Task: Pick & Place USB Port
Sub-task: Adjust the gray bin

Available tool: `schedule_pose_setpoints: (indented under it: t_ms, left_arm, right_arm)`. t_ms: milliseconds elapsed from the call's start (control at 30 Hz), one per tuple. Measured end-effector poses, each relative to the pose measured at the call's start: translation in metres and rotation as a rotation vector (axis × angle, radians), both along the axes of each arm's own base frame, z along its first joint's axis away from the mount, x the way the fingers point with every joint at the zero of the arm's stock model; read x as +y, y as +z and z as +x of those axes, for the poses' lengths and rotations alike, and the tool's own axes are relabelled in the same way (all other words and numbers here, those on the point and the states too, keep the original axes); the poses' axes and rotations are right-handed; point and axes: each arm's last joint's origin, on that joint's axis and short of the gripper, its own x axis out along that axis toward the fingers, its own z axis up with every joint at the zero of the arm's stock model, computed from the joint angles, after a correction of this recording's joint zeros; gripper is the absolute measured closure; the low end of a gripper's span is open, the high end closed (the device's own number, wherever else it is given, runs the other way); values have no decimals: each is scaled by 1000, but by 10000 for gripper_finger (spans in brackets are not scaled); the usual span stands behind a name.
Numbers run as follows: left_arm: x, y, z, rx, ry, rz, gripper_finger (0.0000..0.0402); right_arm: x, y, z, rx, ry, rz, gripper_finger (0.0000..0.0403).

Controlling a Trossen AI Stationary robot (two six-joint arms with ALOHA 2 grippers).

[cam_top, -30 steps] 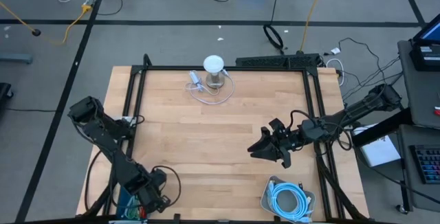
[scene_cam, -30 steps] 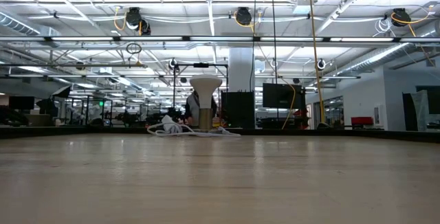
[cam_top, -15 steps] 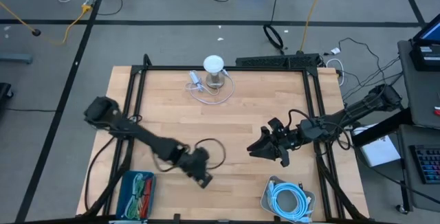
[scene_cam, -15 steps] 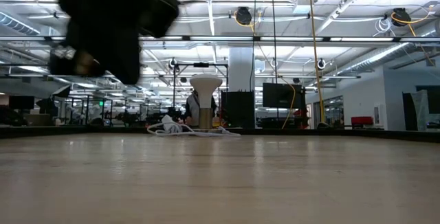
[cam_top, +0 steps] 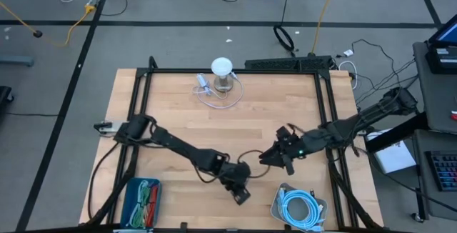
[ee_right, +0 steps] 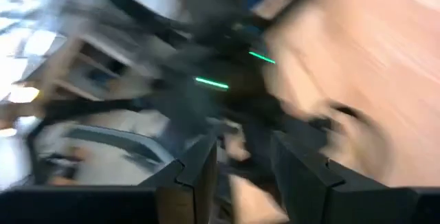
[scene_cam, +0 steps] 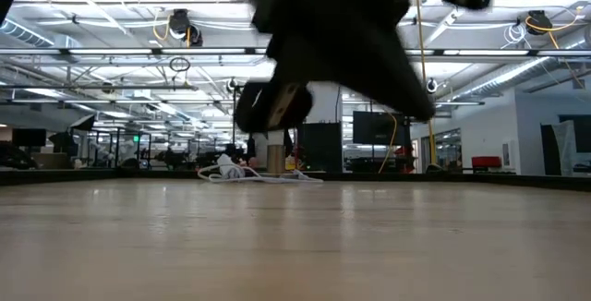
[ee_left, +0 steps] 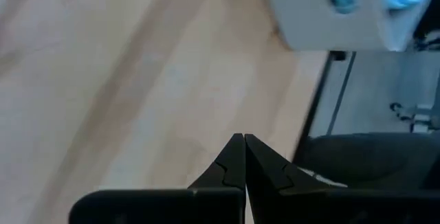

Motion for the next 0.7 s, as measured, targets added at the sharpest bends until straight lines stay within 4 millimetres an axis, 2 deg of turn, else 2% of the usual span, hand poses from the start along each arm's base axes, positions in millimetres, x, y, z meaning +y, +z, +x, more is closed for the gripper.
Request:
schedule_pose_setpoints:
  t_ms: [67,167,233,300,367,400,600,700]
  left_arm:
    - [-8,7,7,-20,-9,18,401]
    - [-14,9,5,8,3,68,401]
    - [-16,8,3,20,27,91,401]
    - [-17,6,1,34,47,109,401]
    - [-17,6,1,29,69,121,401]
    - [-17,7,1,25,77,122,401]
    - [-16,8,3,4,50,110,401]
    - [-18,8,2,5,32,112,401]
  right_arm:
    - [-1,-12,-3,138,16,1,273]
    - [3,-26,-12,298,118,-15,278]
    - [10,-34,-21,403,169,-36,297]
    - [16,-39,-28,462,203,-48,334]
    - [24,-39,-33,470,206,-47,380]
    - [27,-39,-36,472,191,-47,391]
    - [44,-38,-48,455,104,-3,402]
    - [58,-26,-49,323,165,57,402]
